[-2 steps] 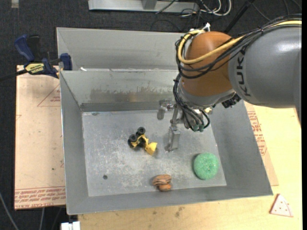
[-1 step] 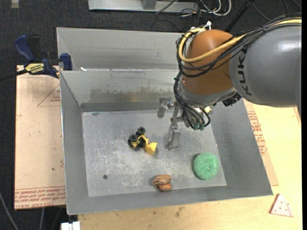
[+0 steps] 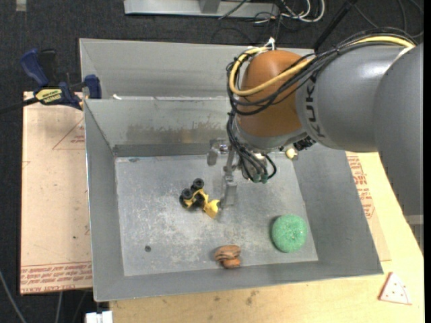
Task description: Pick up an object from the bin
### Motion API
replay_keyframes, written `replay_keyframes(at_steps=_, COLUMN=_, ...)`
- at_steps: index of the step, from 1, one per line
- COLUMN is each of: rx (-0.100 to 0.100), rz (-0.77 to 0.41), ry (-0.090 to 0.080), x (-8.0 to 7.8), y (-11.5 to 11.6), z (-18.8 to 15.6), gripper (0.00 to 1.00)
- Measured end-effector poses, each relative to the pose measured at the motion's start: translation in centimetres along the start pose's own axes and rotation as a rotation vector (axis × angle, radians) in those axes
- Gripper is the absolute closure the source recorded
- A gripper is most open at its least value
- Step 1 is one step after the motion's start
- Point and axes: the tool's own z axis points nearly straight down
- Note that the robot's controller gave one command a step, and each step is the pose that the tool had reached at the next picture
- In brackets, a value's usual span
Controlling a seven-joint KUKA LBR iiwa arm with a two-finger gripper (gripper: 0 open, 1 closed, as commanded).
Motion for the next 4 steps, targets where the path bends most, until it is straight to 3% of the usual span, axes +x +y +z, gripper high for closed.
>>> replay_keyframes(at_steps=1, rx=0.0, rz=0.085, ry=0.014, x=-0.1, y=1.4, z=6.1, gripper=0.0)
replay_keyframes(at_steps=2, rx=-0.001, rz=-0.134, ry=0.01, x=-0.5, y=1.5, z=7.2, gripper=1.0)
replay_keyframes(at_steps=4, rx=-0.001, rz=-0.133, ry=0.01, x=-0.5, y=1.5, z=7.2, gripper=1.0)
